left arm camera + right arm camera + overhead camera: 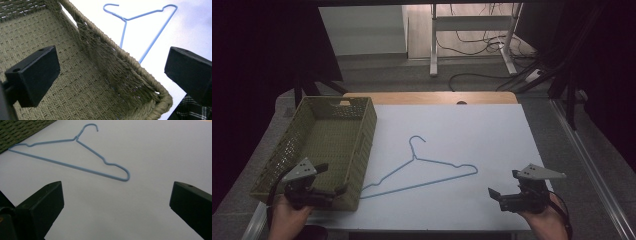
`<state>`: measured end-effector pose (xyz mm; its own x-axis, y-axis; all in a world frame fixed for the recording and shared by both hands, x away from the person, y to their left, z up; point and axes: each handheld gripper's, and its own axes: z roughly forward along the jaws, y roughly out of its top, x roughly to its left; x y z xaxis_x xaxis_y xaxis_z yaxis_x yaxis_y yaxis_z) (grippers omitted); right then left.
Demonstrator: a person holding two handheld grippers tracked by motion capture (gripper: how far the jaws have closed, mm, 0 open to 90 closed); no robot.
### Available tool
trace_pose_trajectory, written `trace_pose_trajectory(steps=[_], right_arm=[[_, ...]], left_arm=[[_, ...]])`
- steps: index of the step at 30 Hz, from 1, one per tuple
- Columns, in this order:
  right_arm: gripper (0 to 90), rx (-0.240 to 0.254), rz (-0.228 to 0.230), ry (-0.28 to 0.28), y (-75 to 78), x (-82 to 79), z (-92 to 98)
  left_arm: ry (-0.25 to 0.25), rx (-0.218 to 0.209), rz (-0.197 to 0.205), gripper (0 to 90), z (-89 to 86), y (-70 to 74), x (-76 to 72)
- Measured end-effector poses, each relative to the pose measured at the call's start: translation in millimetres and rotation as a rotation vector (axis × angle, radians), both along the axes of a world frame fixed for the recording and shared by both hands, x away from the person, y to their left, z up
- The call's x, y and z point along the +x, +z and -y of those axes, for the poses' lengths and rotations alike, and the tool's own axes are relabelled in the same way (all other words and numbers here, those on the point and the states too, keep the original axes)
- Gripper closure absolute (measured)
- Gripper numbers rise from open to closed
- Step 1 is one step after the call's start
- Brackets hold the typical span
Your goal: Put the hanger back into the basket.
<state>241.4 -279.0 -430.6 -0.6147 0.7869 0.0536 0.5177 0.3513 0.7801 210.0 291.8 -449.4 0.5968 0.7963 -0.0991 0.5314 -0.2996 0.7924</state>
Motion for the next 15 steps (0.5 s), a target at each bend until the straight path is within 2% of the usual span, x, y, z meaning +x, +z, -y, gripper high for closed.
trace_pose_trajectory(steps=[5, 15], right_arm=[[0.0, 0.007, -0.009, 0.025, 3.0, 10.0, -8.4], [1.6, -0.035, -0.021, 0.081, 11.3, 30.7, -37.9]], left_arm=[[-0.002, -0.003, 0.003, 0.4, 1.9, 2.3, -0.8], [-0.008, 0.001, 0.006, 0.5, 8.8, 4.6, 0.0]])
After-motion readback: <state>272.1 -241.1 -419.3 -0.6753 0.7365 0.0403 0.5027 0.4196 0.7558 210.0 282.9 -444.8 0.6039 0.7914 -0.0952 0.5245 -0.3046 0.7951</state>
